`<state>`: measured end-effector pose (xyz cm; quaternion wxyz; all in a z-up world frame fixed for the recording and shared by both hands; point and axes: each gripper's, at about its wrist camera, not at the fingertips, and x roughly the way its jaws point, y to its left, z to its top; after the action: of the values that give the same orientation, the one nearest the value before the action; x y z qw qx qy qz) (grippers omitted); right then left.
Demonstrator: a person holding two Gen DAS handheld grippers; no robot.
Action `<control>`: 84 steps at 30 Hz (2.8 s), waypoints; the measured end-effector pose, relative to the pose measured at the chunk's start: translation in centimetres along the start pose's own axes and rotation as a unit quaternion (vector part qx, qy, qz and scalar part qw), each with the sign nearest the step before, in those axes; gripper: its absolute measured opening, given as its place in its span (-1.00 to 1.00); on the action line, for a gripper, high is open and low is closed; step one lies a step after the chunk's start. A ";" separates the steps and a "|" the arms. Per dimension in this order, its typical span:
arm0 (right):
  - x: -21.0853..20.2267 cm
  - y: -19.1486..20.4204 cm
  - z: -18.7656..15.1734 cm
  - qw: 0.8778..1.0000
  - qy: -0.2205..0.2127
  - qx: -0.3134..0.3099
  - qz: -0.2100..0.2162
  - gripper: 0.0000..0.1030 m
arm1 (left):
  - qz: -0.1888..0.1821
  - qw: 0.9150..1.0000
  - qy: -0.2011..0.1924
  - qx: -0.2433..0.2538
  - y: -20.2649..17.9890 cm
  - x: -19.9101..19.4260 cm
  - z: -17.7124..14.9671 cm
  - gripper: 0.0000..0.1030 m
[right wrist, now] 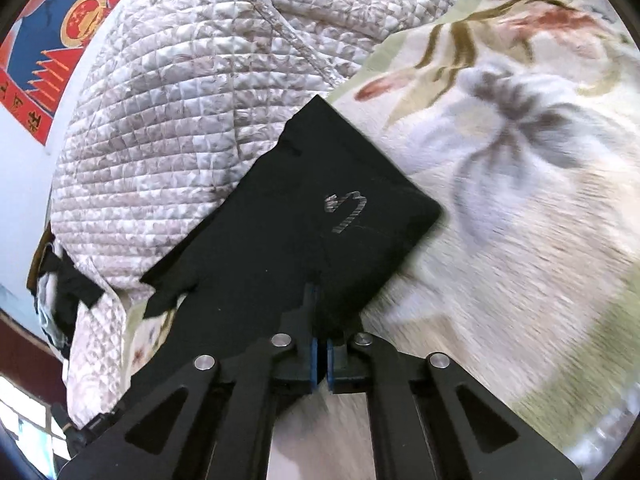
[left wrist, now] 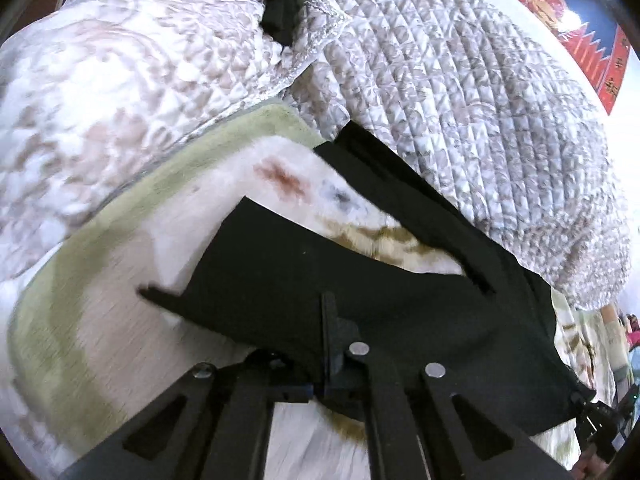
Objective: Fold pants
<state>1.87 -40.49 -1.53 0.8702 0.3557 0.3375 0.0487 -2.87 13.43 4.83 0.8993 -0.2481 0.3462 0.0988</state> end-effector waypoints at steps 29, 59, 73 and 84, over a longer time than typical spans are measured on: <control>-10.9 -2.9 -4.9 0.989 -0.055 0.008 -0.141 -0.16 | 0.076 0.996 0.003 0.041 4.4 -5.6 -2.1 0.14; -0.9 4.0 -4.0 0.982 0.022 -0.154 -0.109 -0.16 | 0.090 0.990 -0.035 0.106 -0.4 -1.9 0.9 -0.49; 2.6 7.9 -9.5 0.948 0.082 -0.293 -0.091 -0.16 | 0.047 0.977 0.046 0.201 -5.4 -0.6 -6.7 -0.30; 2.2 9.5 -10.4 0.943 0.056 -0.324 -0.056 -0.11 | 0.032 0.973 0.043 0.223 -7.4 -0.6 -7.6 -0.08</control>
<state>-1.40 -26.62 -1.94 0.9195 0.0315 0.3708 0.1265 -5.09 3.16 3.21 0.9127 -0.0345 0.4054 0.0373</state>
